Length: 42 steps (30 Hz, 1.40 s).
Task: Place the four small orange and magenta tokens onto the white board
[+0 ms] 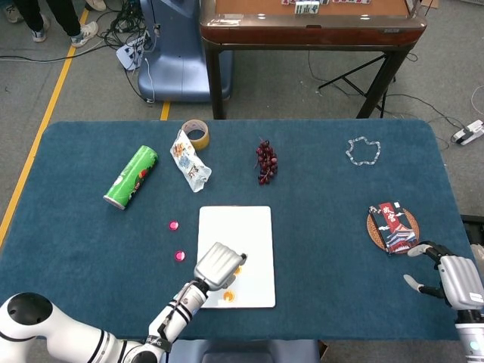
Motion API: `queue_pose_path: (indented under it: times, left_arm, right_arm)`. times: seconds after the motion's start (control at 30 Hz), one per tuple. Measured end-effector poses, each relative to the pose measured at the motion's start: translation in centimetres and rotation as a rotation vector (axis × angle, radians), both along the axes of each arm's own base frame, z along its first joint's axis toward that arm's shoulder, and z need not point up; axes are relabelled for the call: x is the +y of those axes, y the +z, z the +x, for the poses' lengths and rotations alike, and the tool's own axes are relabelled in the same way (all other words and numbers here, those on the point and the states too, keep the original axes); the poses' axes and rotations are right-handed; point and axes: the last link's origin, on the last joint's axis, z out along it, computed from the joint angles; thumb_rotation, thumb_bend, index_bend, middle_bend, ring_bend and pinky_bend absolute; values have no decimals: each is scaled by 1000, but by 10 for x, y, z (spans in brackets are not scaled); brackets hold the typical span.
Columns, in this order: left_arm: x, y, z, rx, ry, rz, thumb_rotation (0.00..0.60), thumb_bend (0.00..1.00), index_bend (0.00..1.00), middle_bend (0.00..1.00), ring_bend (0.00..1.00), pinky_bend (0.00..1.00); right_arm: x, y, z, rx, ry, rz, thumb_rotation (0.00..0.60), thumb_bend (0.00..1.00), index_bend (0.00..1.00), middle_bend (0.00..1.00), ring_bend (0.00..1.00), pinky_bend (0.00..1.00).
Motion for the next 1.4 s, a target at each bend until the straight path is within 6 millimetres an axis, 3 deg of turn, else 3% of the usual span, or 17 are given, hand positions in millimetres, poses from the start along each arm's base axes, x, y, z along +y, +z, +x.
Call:
queue_pose_path:
  times: [0.8, 1.2, 1.4]
  left_arm:
    - [-11, -15, -37, 110, 15, -9, 600, 358, 549, 1000, 1000, 1000]
    - [-4, -11, -44, 103, 78, 6, 600, 358, 327, 1000, 1000, 1000]
    - [2, -2, -50, 79, 120, 32, 600, 358, 328, 1000, 1000, 1000]
  right_arm:
    - [-2, -3, 2, 0, 3, 10, 600, 133, 434, 373, 364, 517]
    - [-3, -3, 1, -2, 2, 8, 600, 132, 434, 373, 364, 517]
    - [-3, -3, 1, -3, 3, 8, 600, 133, 434, 373, 364, 517]
